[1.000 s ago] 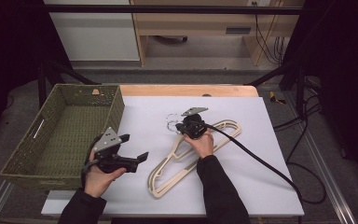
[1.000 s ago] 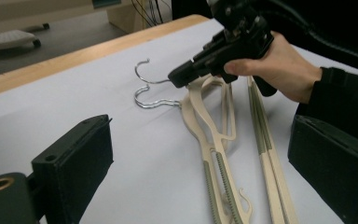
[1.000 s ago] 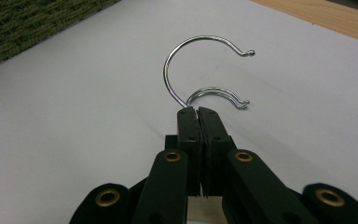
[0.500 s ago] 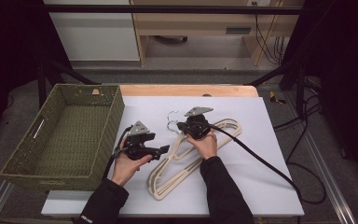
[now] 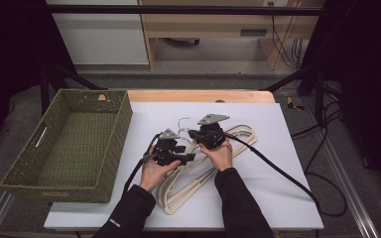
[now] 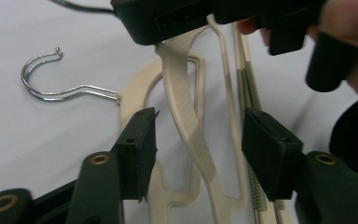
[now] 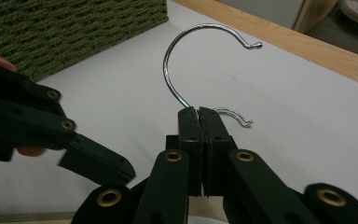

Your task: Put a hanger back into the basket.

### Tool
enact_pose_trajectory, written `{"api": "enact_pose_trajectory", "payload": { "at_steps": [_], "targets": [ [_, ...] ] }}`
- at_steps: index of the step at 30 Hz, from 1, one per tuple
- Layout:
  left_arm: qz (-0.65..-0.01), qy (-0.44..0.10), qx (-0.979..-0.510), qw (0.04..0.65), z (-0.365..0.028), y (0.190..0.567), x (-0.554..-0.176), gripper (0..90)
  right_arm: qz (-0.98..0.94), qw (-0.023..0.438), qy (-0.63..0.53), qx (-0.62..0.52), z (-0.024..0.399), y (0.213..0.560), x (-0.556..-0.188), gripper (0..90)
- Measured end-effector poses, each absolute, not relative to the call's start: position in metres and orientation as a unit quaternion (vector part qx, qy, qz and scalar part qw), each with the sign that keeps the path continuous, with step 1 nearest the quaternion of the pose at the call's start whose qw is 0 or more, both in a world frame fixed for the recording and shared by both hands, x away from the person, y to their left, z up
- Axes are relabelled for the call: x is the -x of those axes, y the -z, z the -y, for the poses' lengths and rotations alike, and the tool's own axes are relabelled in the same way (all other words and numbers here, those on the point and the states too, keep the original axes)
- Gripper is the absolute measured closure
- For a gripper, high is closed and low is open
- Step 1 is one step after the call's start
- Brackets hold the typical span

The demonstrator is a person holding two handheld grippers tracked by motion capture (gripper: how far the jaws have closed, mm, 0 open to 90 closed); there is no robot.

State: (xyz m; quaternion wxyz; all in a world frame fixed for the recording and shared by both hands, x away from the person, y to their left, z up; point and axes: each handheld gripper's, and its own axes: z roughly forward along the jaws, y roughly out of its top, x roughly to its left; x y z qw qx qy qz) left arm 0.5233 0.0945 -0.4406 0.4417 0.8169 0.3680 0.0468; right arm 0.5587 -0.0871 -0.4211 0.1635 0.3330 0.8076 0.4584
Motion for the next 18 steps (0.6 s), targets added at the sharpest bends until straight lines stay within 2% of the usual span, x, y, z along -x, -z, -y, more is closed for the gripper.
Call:
{"api": "enact_pose_trajectory", "payload": {
  "at_steps": [1,5,6,8,11,18],
  "targets": [
    [-0.373,-0.041,-0.816,0.44,-0.093,0.443,-0.525,53.4,-0.806,0.164,-0.46,-0.334,0.087,0.421,-0.557,89.3],
    [-0.386,-0.01,-0.812,0.437,-0.087,0.45,-0.531,62.3,-0.809,0.163,-0.461,-0.326,0.087,0.42,-0.556,89.3],
    [-0.388,-0.008,-0.813,0.433,-0.086,0.452,-0.531,68.5,-0.808,0.164,-0.464,-0.323,0.088,0.419,-0.555,89.2],
    [-0.393,-0.001,-0.814,0.428,-0.083,0.454,-0.532,74.1,-0.808,0.165,-0.465,-0.322,0.088,0.417,-0.553,89.2],
    [-0.401,0.016,-0.807,0.433,-0.081,0.452,-0.53,76.0,-0.807,0.165,-0.466,-0.323,0.091,0.416,-0.551,89.2],
    [-0.405,0.014,-0.799,0.445,-0.075,0.444,-0.519,79.3,-0.799,0.168,-0.481,-0.319,0.104,0.408,-0.538,88.6]
  ]
}}
